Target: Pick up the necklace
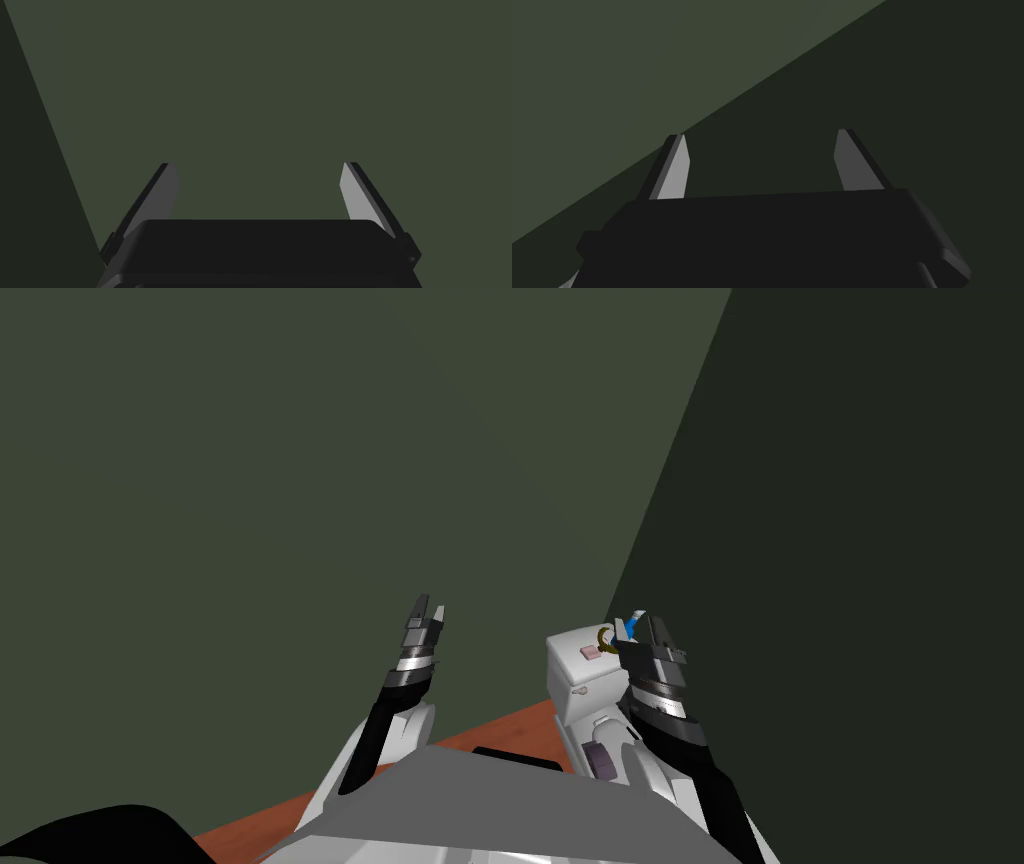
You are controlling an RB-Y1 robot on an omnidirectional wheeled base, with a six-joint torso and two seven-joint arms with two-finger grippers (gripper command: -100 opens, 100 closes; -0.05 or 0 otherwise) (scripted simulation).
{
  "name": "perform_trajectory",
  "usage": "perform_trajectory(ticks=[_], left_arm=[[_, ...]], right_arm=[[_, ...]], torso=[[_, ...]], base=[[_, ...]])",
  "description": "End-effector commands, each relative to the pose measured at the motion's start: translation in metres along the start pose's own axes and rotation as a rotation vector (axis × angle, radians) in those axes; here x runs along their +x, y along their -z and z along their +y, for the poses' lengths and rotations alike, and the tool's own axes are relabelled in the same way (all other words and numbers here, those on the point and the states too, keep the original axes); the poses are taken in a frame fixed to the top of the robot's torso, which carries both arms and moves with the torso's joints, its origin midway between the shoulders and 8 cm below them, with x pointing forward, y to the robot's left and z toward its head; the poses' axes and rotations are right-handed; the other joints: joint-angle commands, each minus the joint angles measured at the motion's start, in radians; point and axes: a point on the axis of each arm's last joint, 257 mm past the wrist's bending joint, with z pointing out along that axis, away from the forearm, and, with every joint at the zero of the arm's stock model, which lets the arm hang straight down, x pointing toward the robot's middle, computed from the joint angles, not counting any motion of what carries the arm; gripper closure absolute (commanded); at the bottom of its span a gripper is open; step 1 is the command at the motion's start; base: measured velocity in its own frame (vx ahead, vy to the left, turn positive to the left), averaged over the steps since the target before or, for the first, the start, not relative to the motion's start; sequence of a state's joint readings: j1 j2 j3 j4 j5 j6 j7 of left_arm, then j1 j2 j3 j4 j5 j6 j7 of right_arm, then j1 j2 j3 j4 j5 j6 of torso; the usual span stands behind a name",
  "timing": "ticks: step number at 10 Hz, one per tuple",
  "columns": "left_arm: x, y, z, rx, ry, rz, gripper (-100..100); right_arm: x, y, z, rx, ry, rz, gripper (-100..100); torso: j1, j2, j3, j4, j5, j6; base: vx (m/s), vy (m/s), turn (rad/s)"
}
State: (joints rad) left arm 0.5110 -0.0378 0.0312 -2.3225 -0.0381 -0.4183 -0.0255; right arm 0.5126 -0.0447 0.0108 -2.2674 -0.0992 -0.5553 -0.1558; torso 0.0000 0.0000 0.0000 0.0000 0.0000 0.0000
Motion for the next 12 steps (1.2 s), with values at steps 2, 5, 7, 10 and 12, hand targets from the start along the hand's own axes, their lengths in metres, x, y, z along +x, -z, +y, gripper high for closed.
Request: perform_trajectory(ticks=[2,5,7,10,12], left_arm=[[0.000,0.000,0.000,0.000,0.000,0.000,0],[0.000,0.000,0.000,0.000,0.000,0.000,0],[0.000,0.000,0.000,0.000,0.000,0.000,0],[0.000,0.000,0.000,0.000,0.000,0.000,0],[0.000,0.000,0.000,0.000,0.000,0.000,0]], right_arm=[[-0.002,0.009,-0.017,0.065,0.032,0.043,-100],[-0.007,0.026,-0.044,0.168,0.080,0.102,-100],[-0.009,0.034,-0.055,0.213,0.104,0.137,-100],[-0.017,0.053,-0.078,0.306,0.151,0.192,-100],[-0.022,0.064,-0.090,0.358,0.180,0.230,-100]], torso=[[-0.001,0.000,0.000,0.000,0.000,0.000],[-0.002,0.001,0.001,0.000,-0.001,0.000],[-0.003,0.001,0.001,0.000,-0.001,0.000],[-0.001,0.001,0.000,0.000,0.000,0.000],[-0.002,0.001,0.000,0.000,0.000,0.000]], base=[[-0.008,-0.015,0.062],[-0.017,-0.028,0.074],[-0.017,-0.026,0.076],[-0.009,-0.013,0.061],[-0.016,-0.021,0.091]])
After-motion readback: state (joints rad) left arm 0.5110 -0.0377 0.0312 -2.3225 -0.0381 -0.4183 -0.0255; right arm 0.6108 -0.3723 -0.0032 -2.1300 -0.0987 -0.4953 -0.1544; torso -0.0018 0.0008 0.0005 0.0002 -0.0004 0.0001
